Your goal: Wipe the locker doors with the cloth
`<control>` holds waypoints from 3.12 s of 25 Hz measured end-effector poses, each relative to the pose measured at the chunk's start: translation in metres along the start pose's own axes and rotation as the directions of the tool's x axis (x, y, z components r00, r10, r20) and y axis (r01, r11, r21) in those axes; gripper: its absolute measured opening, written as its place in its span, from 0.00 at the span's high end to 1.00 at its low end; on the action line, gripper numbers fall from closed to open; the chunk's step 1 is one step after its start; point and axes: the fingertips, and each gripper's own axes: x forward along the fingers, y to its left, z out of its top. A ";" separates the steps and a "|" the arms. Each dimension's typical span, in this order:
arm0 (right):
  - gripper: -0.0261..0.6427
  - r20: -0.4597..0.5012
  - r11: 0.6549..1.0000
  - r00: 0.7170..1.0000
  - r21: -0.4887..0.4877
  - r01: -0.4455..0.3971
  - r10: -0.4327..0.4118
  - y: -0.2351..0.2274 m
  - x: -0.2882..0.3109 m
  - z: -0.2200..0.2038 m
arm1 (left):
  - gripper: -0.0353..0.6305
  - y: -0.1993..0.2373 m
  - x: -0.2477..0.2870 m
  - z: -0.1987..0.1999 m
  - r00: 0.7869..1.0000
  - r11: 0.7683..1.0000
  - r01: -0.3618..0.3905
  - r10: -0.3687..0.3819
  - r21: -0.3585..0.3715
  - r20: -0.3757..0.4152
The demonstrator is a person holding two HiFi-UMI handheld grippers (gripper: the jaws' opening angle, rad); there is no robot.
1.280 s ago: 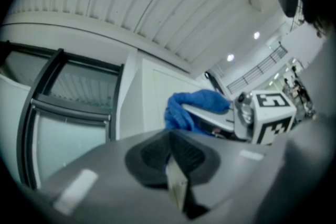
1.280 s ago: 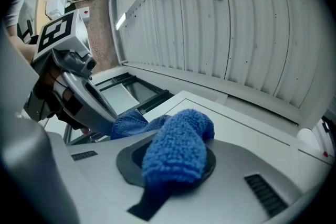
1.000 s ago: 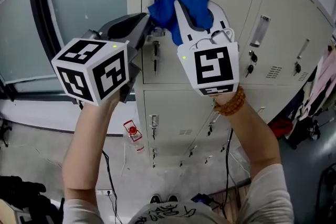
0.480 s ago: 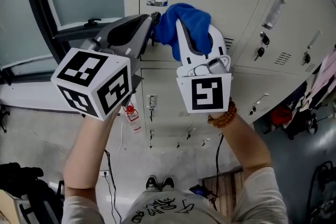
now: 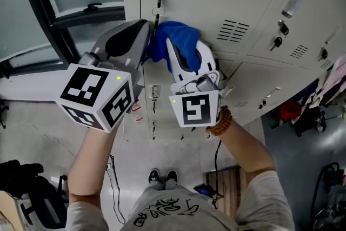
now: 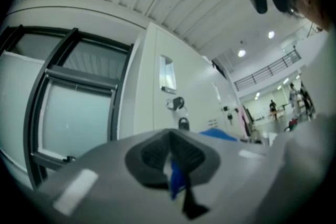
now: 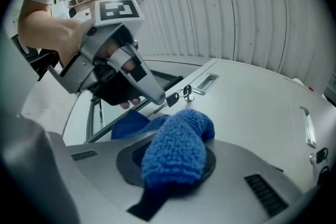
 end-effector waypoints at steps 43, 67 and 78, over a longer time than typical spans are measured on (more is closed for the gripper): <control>0.93 0.161 0.963 0.957 -0.085 0.256 -0.240 -0.294 0.051 0.172 | 0.94 -0.073 0.036 0.222 0.957 0.961 0.088 -0.155 0.264 0.244; 0.93 0.038 0.994 0.994 -0.038 0.100 -0.098 -0.106 -0.027 0.003 | 0.94 -0.107 0.047 0.064 0.980 0.979 0.151 -0.166 0.136 0.108; 0.93 -0.056 0.999 0.998 -0.032 0.030 -0.032 -0.081 -0.059 -0.054 | 0.94 -0.120 0.072 0.017 0.977 0.980 0.199 -0.200 0.016 0.069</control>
